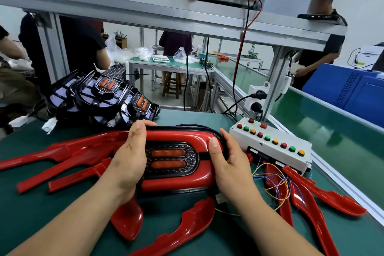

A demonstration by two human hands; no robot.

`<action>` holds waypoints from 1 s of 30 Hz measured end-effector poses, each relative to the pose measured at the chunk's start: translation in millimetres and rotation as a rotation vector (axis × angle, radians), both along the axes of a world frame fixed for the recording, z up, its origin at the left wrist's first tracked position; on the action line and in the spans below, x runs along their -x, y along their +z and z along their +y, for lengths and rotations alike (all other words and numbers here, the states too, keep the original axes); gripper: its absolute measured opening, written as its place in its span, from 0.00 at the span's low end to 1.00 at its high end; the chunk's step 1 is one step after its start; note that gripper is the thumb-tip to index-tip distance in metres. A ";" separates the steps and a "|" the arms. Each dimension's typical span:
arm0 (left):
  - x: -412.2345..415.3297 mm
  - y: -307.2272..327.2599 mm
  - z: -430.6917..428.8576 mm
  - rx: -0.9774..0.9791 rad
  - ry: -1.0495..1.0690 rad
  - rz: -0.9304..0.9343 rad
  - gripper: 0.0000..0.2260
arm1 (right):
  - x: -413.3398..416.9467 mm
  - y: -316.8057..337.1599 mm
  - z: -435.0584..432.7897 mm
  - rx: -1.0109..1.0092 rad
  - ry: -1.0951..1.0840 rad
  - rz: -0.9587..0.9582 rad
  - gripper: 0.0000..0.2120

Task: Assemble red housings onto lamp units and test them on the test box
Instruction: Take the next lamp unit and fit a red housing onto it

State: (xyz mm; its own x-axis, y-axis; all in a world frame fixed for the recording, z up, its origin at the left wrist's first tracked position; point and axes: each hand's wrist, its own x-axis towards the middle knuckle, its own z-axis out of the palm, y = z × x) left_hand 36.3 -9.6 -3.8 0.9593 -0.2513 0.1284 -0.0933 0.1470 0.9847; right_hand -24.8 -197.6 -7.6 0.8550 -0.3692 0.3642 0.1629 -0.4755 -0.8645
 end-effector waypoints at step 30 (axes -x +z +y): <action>2.7 -3.2 -6.1 -0.104 0.092 -0.087 0.13 | 0.4 3.6 -11.9 0.189 0.138 -0.090 0.09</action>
